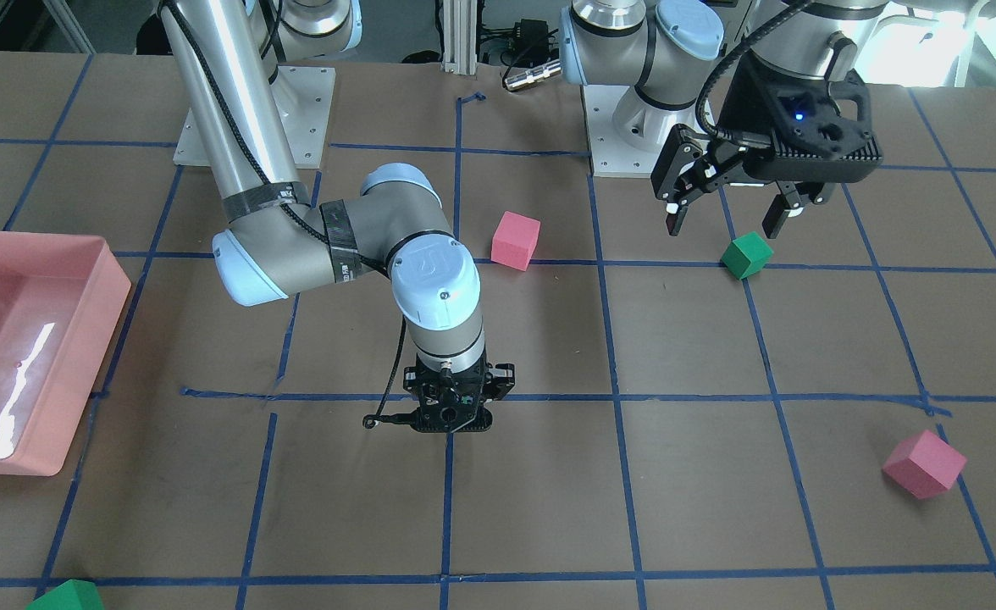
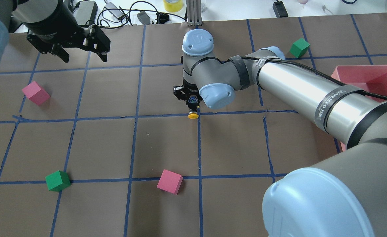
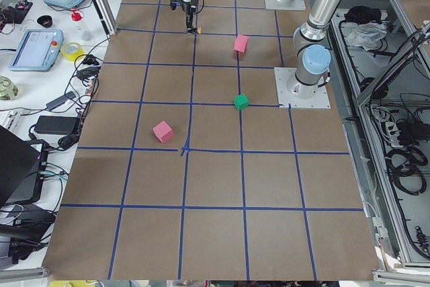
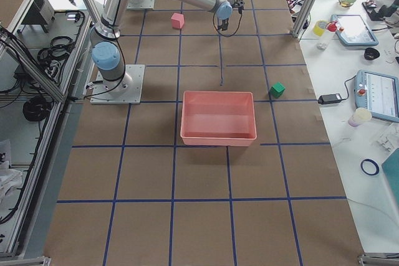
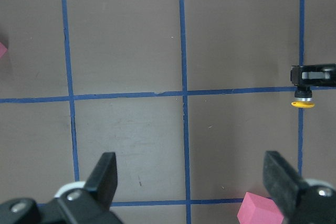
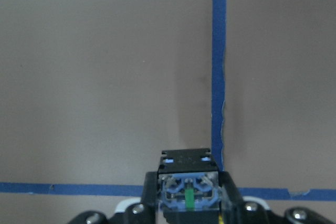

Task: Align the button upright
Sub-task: 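Lower the switch onto the table with the right gripper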

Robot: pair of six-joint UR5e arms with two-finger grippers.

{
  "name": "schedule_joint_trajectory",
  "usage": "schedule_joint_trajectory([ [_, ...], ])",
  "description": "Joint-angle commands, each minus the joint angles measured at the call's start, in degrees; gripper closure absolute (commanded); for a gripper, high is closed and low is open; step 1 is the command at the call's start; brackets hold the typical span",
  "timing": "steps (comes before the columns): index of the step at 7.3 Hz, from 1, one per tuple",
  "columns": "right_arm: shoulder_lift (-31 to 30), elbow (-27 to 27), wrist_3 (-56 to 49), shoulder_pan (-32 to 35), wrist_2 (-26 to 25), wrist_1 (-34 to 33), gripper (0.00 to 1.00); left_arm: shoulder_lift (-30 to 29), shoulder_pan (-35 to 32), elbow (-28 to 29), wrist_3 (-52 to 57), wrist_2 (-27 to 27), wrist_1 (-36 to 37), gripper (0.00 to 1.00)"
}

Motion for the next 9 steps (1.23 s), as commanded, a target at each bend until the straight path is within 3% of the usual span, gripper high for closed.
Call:
schedule_joint_trajectory([
  [1, 0.09, 1.32, 0.02, 0.00, 0.13, -0.17, 1.00, -0.09, 0.09, 0.19, 0.31, -0.03, 0.00, 0.00],
  [6, 0.27, 1.41, -0.16, 0.00, 0.13, -0.34, 0.98, 0.00, -0.09, 0.28, -0.30, 0.14, 0.00, 0.00],
  [7, 0.27, 1.41, -0.16, 0.00, 0.13, -0.26, 0.91, 0.00, -0.09, 0.19, -0.30, 0.14, 0.00, 0.00],
  [9, 0.18, 1.76, -0.16, 0.00, 0.13, -0.26, 0.62, 0.00, 0.00, 0.27, 0.48, -0.03, 0.00, 0.00],
])
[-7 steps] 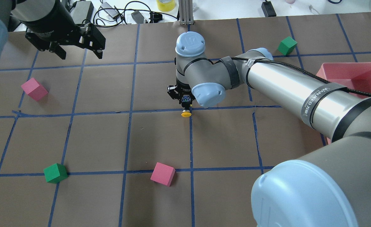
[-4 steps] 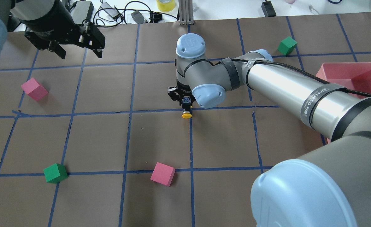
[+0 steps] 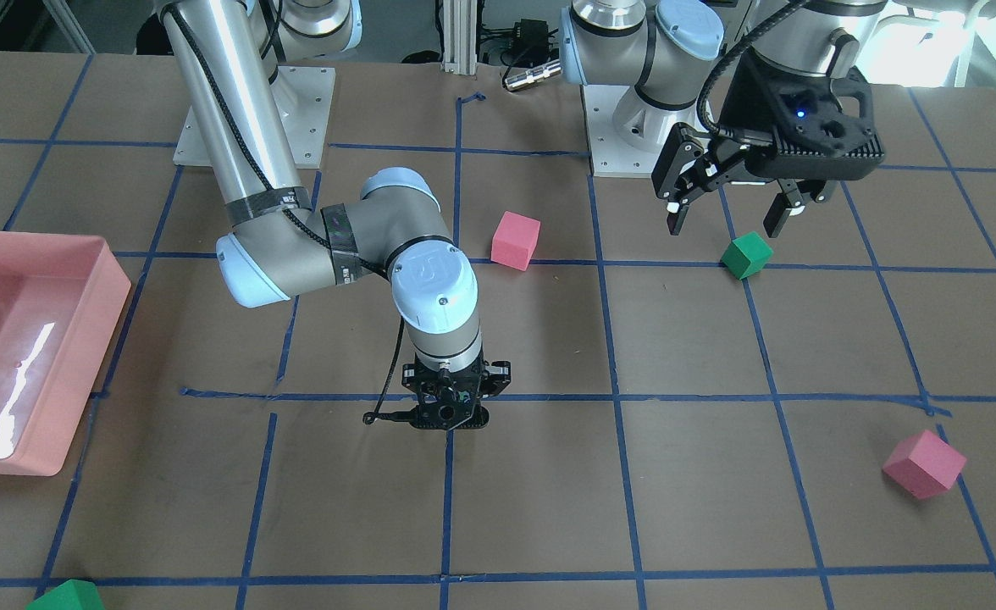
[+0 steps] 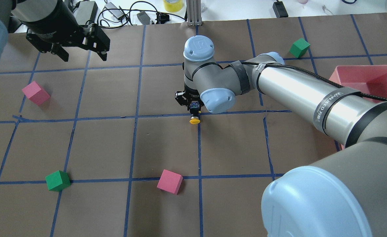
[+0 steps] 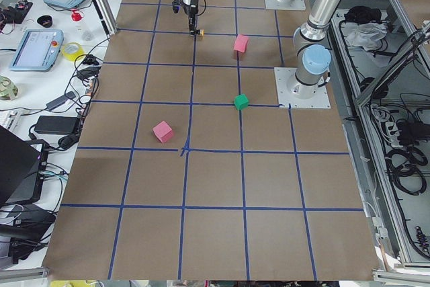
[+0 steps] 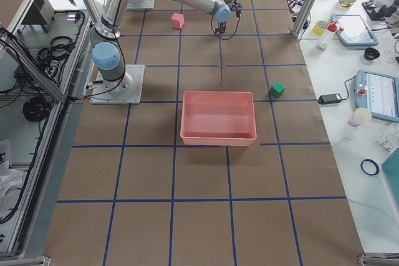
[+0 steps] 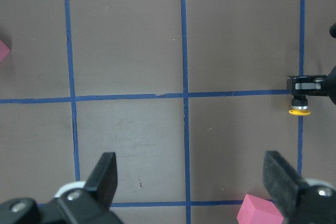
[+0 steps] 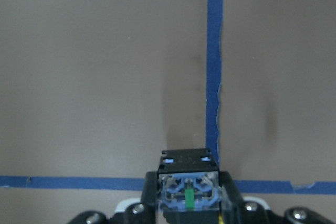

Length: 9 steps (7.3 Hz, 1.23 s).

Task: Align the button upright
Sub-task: 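Lower the switch onto the table with the right gripper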

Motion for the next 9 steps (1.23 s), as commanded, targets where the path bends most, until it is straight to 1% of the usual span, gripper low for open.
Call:
schedule_joint_trajectory([
  [1, -0.04, 0.32, 0.00, 0.00, 0.05, 0.01, 0.54, 0.00, 0.07, 0.13, 0.83, -0.22, 0.00, 0.00],
  [3, -0.22, 0.50, 0.00, 0.00, 0.05, 0.10, 0.37, 0.00, -0.02, 0.04, 0.14, 0.13, 0.00, 0.00],
  [4, -0.22, 0.50, 0.00, 0.00, 0.05, 0.10, 0.23, 0.00, 0.07, -0.13, 0.13, 0.13, 0.00, 0.00],
  [5, -0.48, 0.50, 0.00, 0.00, 0.05, 0.10, 0.00, -0.09, 0.07, -0.22, 0.13, 0.13, 0.00, 0.00],
  [7, -1.36, -0.03, -2.26, -0.09, 0.05, 0.54, 0.00, 0.00, -0.02, -0.31, -0.13, 0.13, 0.35, 0.00],
  [8, -3.45, -0.29, -3.68, -0.70, -0.64, 0.98, 0.00, 0.00, -0.02, -0.14, -0.13, 0.04, 0.35, 0.00],
  [9, -7.21, -0.21, -4.47, -2.36, -0.83, 4.02, 0.00, -0.17, 0.07, 0.21, 0.21, 0.13, 0.27, 0.00],
])
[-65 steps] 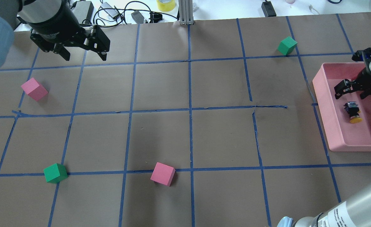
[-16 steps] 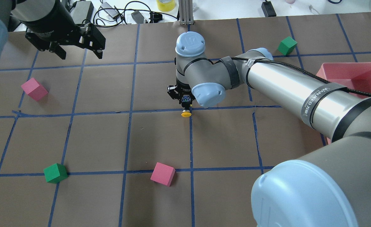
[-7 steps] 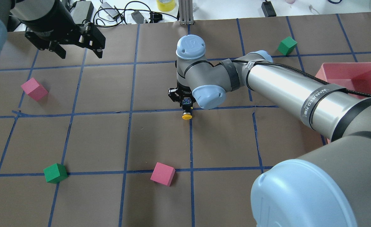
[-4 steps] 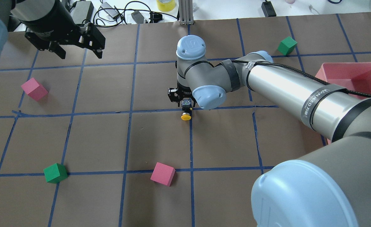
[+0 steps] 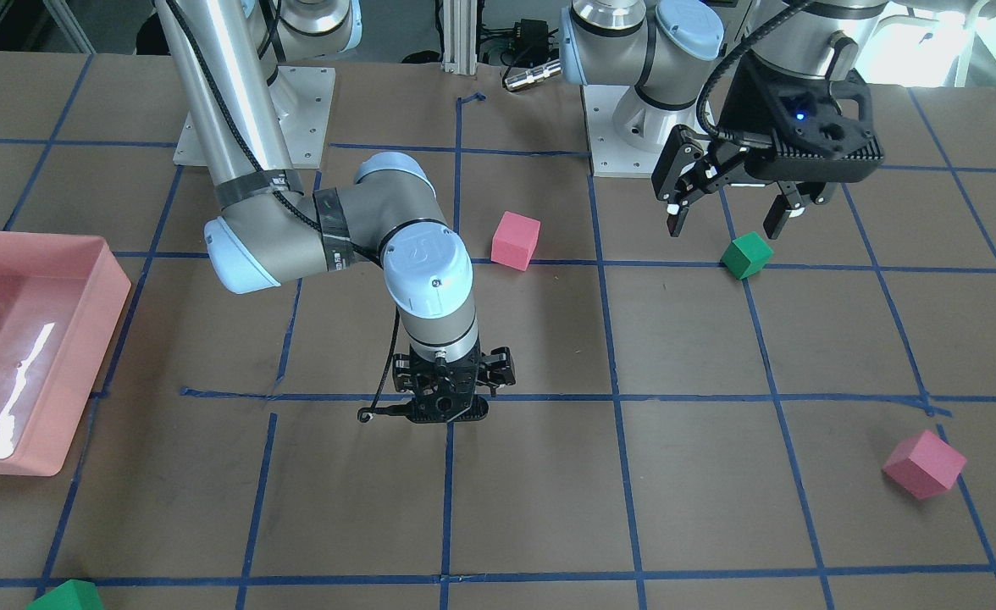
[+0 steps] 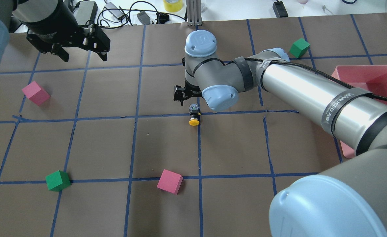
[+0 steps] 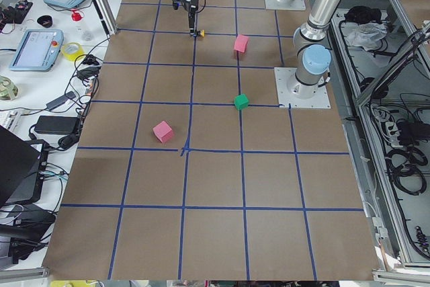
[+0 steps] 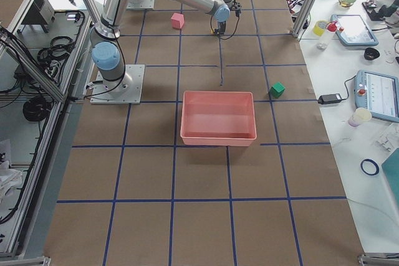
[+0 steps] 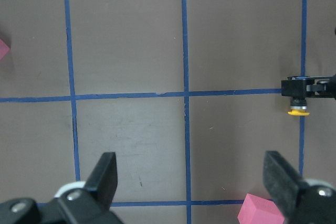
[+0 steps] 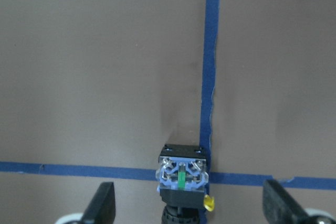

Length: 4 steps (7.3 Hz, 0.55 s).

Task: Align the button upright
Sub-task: 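Open the right gripper and raise it away from the switch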

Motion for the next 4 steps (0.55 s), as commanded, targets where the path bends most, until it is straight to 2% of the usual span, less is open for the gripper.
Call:
schedule_joint_trajectory([
  [1, -6.95, -0.43, -4.57, -4.72, -0.28, 8.13, 0.00, -0.12, 0.06, 0.65, 0.59, -0.22, -0.11, 0.00],
  [4, -18.02, -0.61, -16.53, -16.49, -0.45, 20.03, 0.00, -1.69, -0.03, -0.40, -0.02, -0.04, -0.03, 0.00],
])
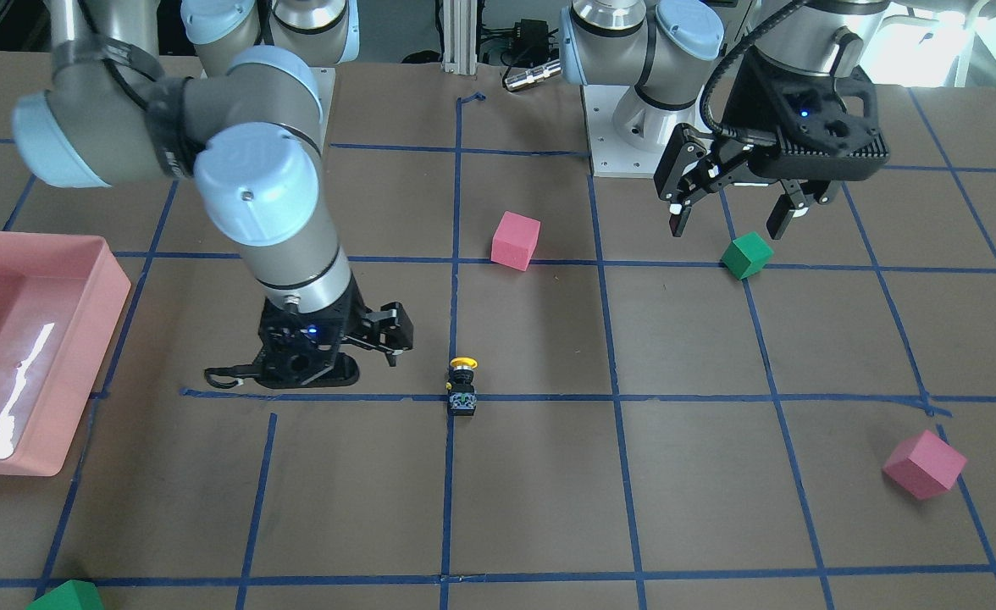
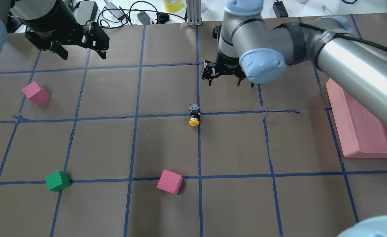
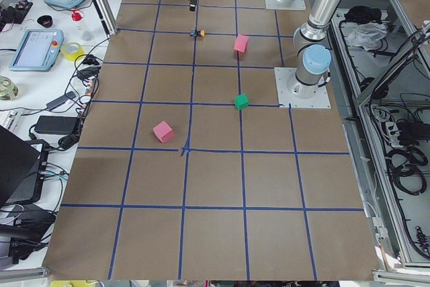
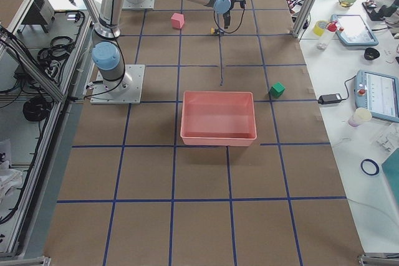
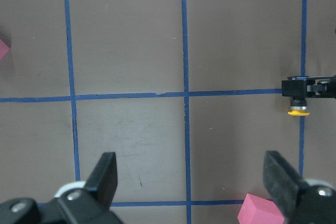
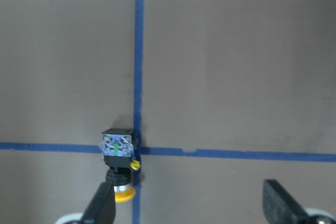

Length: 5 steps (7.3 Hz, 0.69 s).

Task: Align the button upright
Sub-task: 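Open the right gripper and raise it away from the switch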

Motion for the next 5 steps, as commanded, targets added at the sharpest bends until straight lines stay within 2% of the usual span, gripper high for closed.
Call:
schedule_joint_trajectory([
  [1, -7.59, -0.01, -8.69, -6.92, -0.08, 11.51, 0.00, -1.81, -0.16, -1.57, -0.32, 0.00, 0.01, 0.00],
  [2, -10.49, 0.07, -10.20, -7.89, -1.48, 12.45, 0.00, -1.82, -0.51, -4.72, -1.20, 0.01, 1.92, 0.00],
  [3, -13.04, 0.08, -10.22, -8.16, -6.01, 12.29, 0.00, -1.64, -0.86, -9.10, -4.25, -0.08, 9.42, 0.00],
  [4, -13.59, 0.08, -10.05, -8.08, -6.93, 12.29, 0.00, -1.12, -1.30, -13.15, -6.72, -0.08, 14.02, 0.00],
  [5, -13.68, 0.25, -9.35, -7.64, -5.81, 12.37, 0.00, -1.72, -3.74, -15.71, -8.57, 0.35, 19.38, 0.00],
])
